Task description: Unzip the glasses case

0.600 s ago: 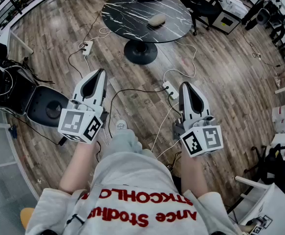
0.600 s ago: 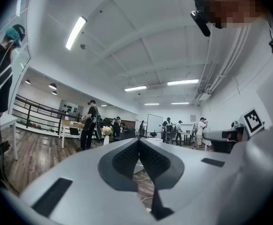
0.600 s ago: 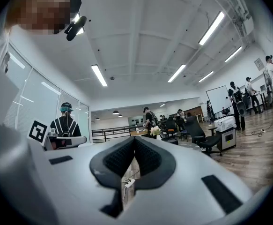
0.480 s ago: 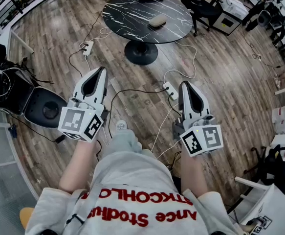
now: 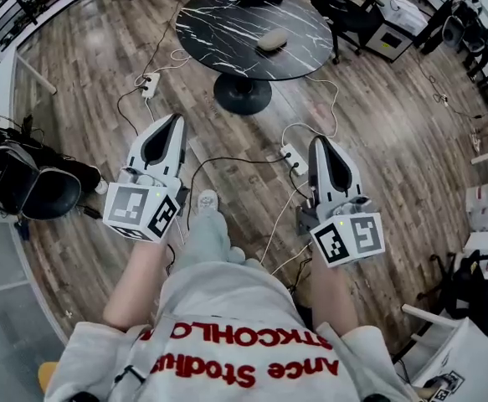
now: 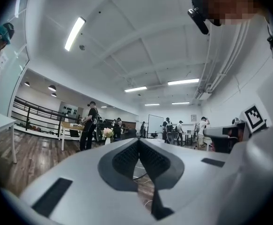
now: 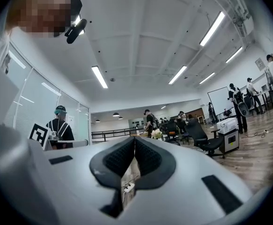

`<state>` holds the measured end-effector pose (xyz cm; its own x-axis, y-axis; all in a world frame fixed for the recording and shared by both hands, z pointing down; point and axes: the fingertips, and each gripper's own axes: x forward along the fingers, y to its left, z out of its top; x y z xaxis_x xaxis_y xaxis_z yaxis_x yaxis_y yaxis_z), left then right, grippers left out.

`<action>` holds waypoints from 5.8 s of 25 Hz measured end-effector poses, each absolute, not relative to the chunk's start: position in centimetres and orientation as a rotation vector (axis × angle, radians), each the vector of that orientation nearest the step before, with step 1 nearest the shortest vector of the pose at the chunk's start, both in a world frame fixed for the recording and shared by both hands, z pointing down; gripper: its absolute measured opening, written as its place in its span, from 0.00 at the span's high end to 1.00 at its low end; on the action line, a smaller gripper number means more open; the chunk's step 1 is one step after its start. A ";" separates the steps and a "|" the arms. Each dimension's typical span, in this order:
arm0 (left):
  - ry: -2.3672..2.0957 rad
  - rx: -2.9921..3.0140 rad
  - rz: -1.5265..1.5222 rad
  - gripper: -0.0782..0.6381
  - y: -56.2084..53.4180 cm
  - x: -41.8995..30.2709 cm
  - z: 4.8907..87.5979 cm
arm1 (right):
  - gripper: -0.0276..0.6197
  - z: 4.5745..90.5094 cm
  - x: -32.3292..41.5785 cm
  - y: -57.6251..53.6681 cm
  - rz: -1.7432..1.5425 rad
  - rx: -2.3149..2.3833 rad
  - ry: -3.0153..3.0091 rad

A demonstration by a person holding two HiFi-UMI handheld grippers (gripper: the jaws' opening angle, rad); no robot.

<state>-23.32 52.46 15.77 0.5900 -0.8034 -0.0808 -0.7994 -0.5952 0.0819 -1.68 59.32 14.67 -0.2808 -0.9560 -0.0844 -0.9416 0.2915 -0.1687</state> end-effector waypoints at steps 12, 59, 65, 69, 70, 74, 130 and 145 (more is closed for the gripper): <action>-1.204 2.855 -0.141 0.89 33.6 -22.2 15.9 | 0.93 13.7 -3.0 40.9 -0.090 -1.826 2.319; -1.260 2.725 -0.037 0.89 -14.0 -1.5 23.1 | 0.93 23.4 16.8 -10.0 -0.394 -1.653 2.516; -1.130 2.698 0.001 0.89 -14.8 -0.7 27.0 | 0.93 30.9 17.7 -10.7 -0.599 -1.846 2.517; -1.097 2.673 0.032 0.89 -15.5 -0.8 30.3 | 0.93 38.0 17.9 -10.9 -0.797 -1.960 2.565; -1.086 2.668 0.045 0.89 -15.5 -0.7 31.1 | 0.93 39.8 17.7 -10.7 -0.855 -1.969 2.582; -1.039 2.655 0.107 0.89 -15.6 -0.7 33.9 | 0.75 46.6 16.8 -9.4 -1.148 -1.951 2.617; -0.427 2.553 0.694 0.88 -13.1 4.0 52.0 | 0.81 57.0 5.6 -12.9 -0.142 0.198 4.229; -0.495 2.609 0.699 0.88 -12.7 4.2 52.1 | 0.86 57.2 5.9 -11.4 0.098 0.472 4.261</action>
<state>4.22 -12.75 52.12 0.8130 -0.2313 0.5344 -0.4276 -0.8601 0.2781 5.86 -11.37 57.17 -0.3946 0.1335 0.9091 0.1753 0.9822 -0.0682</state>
